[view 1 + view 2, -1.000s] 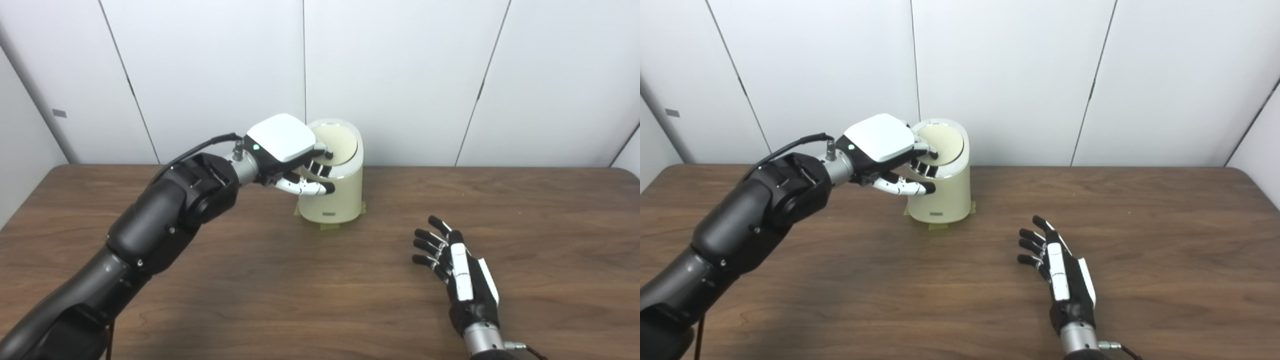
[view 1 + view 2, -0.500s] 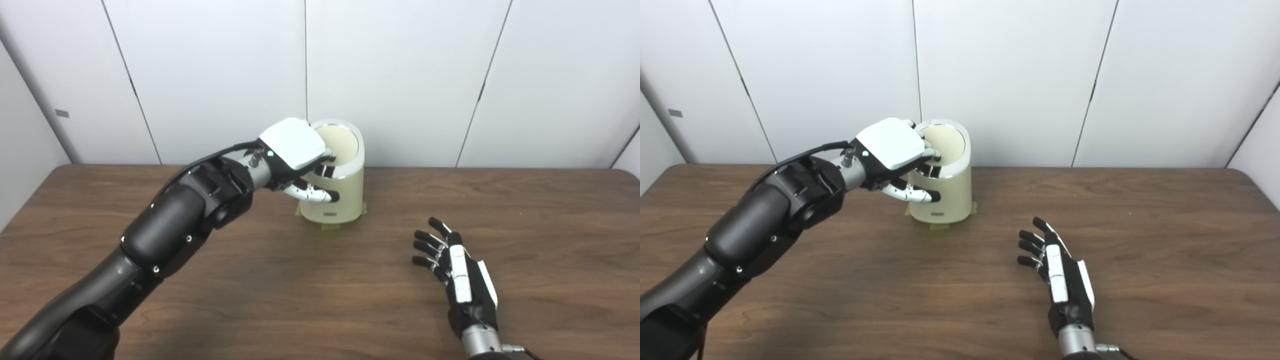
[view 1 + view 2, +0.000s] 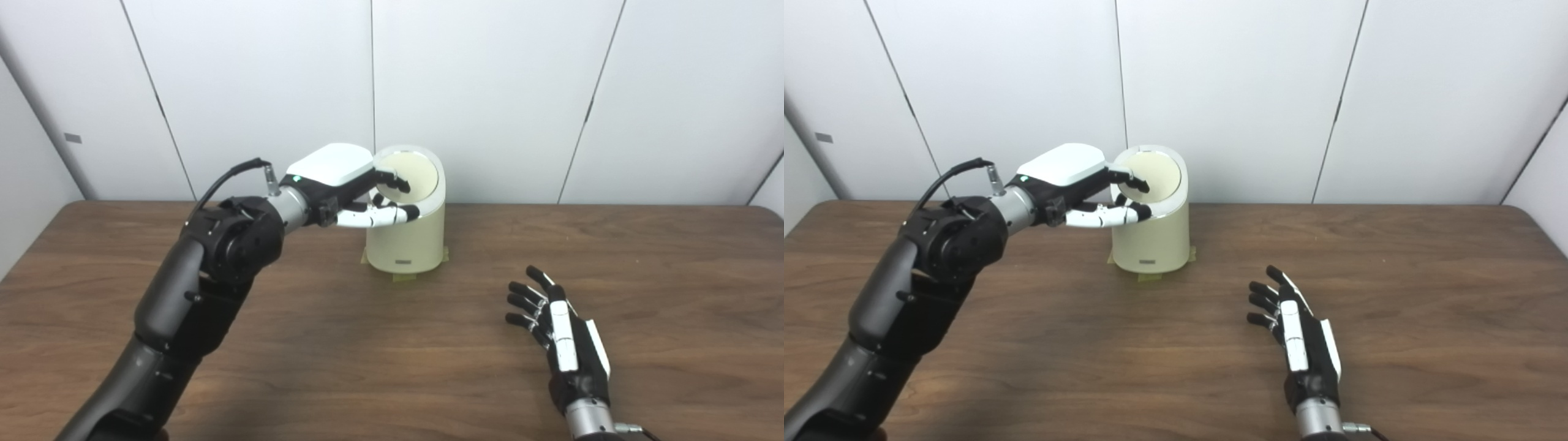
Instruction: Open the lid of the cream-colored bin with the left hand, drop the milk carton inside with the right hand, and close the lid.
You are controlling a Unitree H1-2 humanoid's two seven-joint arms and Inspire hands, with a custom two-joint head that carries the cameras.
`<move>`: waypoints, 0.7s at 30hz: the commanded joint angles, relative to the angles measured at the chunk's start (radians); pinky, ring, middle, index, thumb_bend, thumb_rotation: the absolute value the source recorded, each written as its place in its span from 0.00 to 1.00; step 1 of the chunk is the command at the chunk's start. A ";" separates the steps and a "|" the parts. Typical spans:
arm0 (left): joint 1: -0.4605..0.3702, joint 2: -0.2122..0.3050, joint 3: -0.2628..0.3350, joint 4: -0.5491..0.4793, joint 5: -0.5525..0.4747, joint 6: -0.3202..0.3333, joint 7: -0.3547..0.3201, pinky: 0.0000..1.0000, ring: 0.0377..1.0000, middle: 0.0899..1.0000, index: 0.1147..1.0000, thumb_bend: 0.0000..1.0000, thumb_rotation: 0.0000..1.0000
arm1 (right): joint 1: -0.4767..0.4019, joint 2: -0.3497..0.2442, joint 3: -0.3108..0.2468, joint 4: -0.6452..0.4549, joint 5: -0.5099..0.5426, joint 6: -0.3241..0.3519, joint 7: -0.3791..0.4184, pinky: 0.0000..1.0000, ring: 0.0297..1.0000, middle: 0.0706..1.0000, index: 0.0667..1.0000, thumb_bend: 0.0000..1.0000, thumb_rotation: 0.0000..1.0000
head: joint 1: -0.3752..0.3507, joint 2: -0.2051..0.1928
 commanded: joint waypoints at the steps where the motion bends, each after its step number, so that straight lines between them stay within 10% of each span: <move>1: -0.017 -0.004 0.042 -0.086 -0.012 0.058 0.056 0.78 0.84 0.85 0.82 0.45 0.97 | -0.017 0.008 -0.004 -0.034 0.007 -0.015 -0.003 0.68 0.77 0.75 0.85 0.44 0.94 | -0.001 0.002; 7: 0.120 -0.073 0.157 -0.212 -0.119 0.154 0.160 0.82 0.88 0.88 0.86 0.33 0.78 | -0.010 0.011 -0.006 -0.050 0.018 -0.021 -0.003 0.65 0.76 0.75 0.84 0.44 0.92 | -0.010 0.006; 14: 0.347 -0.207 0.347 -0.329 -0.358 0.228 0.326 0.84 0.87 0.86 0.90 0.31 0.86 | -0.008 -0.007 -0.015 -0.076 0.059 -0.024 0.012 0.65 0.78 0.76 0.84 0.48 0.88 | -0.017 0.014; 21: 0.521 -0.277 0.412 -0.307 -0.582 0.210 0.402 0.90 0.90 0.91 0.92 0.32 0.98 | -0.037 -0.039 -0.010 -0.077 0.056 -0.047 0.033 0.75 0.82 0.80 0.85 0.53 0.89 | -0.024 0.020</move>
